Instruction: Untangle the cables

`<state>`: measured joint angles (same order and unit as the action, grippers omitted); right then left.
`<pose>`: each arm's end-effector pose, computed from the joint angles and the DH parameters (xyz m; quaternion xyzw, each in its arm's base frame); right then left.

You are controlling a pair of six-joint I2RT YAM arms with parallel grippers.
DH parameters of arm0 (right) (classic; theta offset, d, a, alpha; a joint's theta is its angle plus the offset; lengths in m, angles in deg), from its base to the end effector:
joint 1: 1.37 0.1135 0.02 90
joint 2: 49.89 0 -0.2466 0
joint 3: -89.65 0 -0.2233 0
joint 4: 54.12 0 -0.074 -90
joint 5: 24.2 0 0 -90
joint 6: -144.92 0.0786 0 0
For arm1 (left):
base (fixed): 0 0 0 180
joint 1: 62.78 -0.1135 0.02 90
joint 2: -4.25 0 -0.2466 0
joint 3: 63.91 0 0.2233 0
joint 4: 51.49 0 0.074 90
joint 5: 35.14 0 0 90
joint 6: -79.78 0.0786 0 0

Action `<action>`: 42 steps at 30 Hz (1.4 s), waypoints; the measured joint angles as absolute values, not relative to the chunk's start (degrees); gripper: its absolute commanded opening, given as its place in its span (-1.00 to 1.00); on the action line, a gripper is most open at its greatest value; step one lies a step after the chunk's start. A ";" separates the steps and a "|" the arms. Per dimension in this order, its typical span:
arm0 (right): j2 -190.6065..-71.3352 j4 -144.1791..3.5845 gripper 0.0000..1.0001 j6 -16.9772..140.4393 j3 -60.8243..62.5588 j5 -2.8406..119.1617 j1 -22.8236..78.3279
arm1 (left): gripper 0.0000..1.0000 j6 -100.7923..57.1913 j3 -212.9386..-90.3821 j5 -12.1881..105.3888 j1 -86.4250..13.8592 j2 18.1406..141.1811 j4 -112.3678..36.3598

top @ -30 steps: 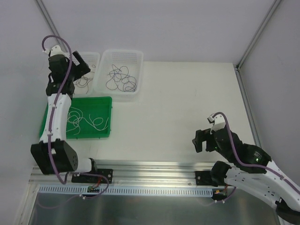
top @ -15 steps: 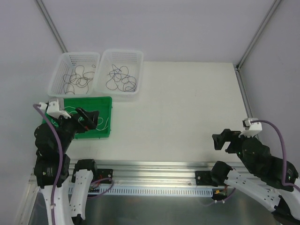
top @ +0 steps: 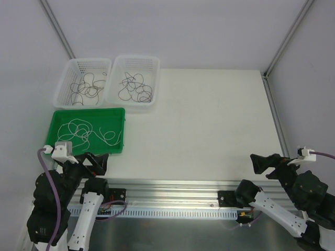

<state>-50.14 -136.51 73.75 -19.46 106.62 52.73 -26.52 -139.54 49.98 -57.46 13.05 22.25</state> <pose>0.0288 -0.0479 0.2981 -0.0106 0.7596 0.1339 0.6364 0.0147 -0.0081 0.3382 -0.0434 0.7470 -0.1556 0.6449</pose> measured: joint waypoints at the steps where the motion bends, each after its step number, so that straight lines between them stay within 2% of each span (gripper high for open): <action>1: -50.14 -136.51 0.94 73.75 -19.48 106.42 52.73 | 0.98 -26.54 -139.08 50.50 -57.46 12.00 22.95; 16: -50.14 -136.40 0.94 73.72 -19.50 104.96 52.73 | 0.99 -30.45 -137.73 60.99 -53.96 4.70 27.52; 42: -50.14 -135.31 0.94 73.20 -20.73 103.28 52.73 | 0.98 -34.80 -137.97 68.86 -52.59 4.55 30.67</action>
<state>-50.14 -135.31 73.20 -20.73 103.28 52.73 -34.80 -137.97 68.86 -52.59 4.55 30.66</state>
